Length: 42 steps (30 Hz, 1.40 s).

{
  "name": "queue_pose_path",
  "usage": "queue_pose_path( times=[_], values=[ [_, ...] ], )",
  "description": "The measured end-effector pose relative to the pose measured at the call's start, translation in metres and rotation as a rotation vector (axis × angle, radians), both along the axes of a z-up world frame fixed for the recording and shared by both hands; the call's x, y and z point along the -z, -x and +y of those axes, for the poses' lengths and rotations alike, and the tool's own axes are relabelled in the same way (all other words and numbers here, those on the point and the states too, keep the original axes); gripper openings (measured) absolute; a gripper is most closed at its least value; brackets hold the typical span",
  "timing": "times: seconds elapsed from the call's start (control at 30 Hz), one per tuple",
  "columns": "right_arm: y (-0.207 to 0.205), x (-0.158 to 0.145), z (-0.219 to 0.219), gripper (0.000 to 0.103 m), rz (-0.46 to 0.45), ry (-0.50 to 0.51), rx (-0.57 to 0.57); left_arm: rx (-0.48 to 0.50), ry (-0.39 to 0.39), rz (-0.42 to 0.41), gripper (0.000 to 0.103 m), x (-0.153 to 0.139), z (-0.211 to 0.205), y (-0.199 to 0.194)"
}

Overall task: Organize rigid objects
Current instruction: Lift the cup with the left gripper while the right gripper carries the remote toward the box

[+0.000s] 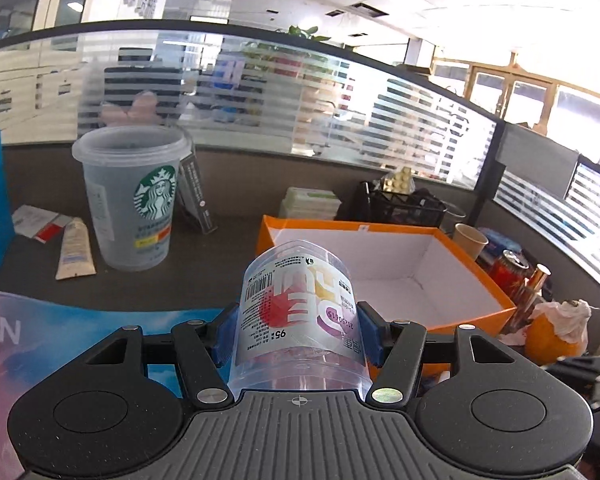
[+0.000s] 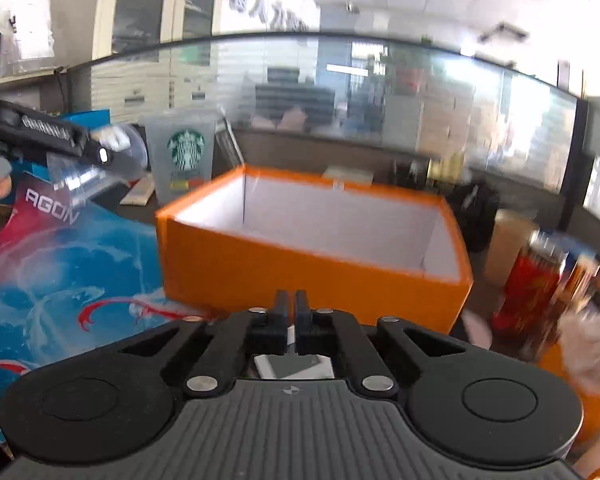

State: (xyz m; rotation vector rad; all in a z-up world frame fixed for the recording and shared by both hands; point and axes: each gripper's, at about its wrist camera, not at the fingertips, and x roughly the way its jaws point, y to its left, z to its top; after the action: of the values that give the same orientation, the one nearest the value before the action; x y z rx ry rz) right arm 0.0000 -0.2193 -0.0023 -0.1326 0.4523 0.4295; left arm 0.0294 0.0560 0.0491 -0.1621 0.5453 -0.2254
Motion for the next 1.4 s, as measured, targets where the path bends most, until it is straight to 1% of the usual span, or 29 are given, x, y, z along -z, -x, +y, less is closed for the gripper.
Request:
queue_pose_path(
  times=[0.03, 0.07, 0.13, 0.2, 0.27, 0.33, 0.4, 0.47, 0.5, 0.53, 0.57, 0.63, 0.73, 0.83, 1.0, 1.1, 1.23, 1.4],
  values=[
    [-0.002, 0.006, -0.001, 0.028, 0.019, 0.003, 0.013, 0.002, 0.002, 0.007, 0.059, 0.002, 0.0, -0.001],
    [-0.004, 0.011, -0.003, 0.058, 0.036, 0.007, 0.021, 0.004, 0.003, 0.019, 0.059, 0.004, -0.001, -0.002],
    [-0.002, 0.017, -0.006, 0.082, 0.048, 0.013, 0.019, 0.005, 0.008, 0.04, 0.06, 0.008, 0.0, -0.004],
    [0.005, 0.02, -0.007, 0.081, 0.04, 0.055, -0.014, 0.005, 0.013, 0.058, 0.06, 0.012, 0.001, -0.005],
    [0.005, 0.026, -0.004, 0.071, 0.079, 0.145, -0.056, -0.002, 0.013, 0.062, 0.06, 0.014, 0.003, -0.004],
    [0.002, 0.036, -0.004, 0.065, 0.138, 0.2, -0.082, -0.01, 0.015, 0.062, 0.06, 0.015, 0.005, -0.004],
    [-0.002, 0.045, -0.007, 0.064, 0.173, 0.224, -0.097, -0.013, 0.017, 0.066, 0.06, 0.015, 0.005, -0.004],
    [-0.005, 0.053, -0.008, 0.064, 0.165, 0.26, -0.114, -0.016, 0.018, 0.073, 0.06, 0.017, 0.003, -0.004],
    [-0.009, 0.058, -0.008, 0.065, 0.179, 0.266, -0.132, -0.015, 0.02, 0.076, 0.06, 0.017, 0.003, -0.004],
    [-0.012, 0.062, -0.01, 0.062, 0.178, 0.25, -0.141, -0.013, 0.021, 0.079, 0.06, 0.018, 0.002, -0.004],
    [-0.014, 0.064, -0.013, 0.053, 0.178, 0.219, -0.138, -0.013, 0.02, 0.081, 0.06, 0.018, 0.001, -0.003],
    [-0.017, 0.063, -0.02, 0.051, 0.202, 0.15, -0.097, -0.016, 0.01, 0.082, 0.06, 0.018, 0.0, -0.002],
    [-0.017, 0.056, -0.024, 0.051, 0.206, 0.097, -0.053, -0.022, 0.003, 0.08, 0.06, 0.015, -0.001, -0.001],
    [-0.009, 0.043, -0.029, 0.051, 0.186, 0.065, -0.056, -0.014, -0.008, 0.068, 0.06, 0.008, -0.004, -0.003],
    [-0.009, 0.005, -0.031, 0.051, 0.116, 0.01, -0.069, 0.021, -0.026, 0.036, 0.06, -0.005, -0.017, -0.012],
    [-0.018, -0.017, -0.034, 0.051, 0.071, -0.019, -0.072, 0.037, -0.04, 0.015, 0.06, -0.015, -0.026, -0.019],
    [-0.039, -0.046, -0.034, 0.051, 0.006, -0.029, -0.08, 0.054, -0.063, -0.024, 0.06, -0.031, -0.037, -0.033],
    [-0.081, -0.071, -0.029, 0.051, -0.001, -0.026, -0.083, 0.069, -0.074, -0.046, 0.06, -0.046, -0.05, -0.058]
  ],
)
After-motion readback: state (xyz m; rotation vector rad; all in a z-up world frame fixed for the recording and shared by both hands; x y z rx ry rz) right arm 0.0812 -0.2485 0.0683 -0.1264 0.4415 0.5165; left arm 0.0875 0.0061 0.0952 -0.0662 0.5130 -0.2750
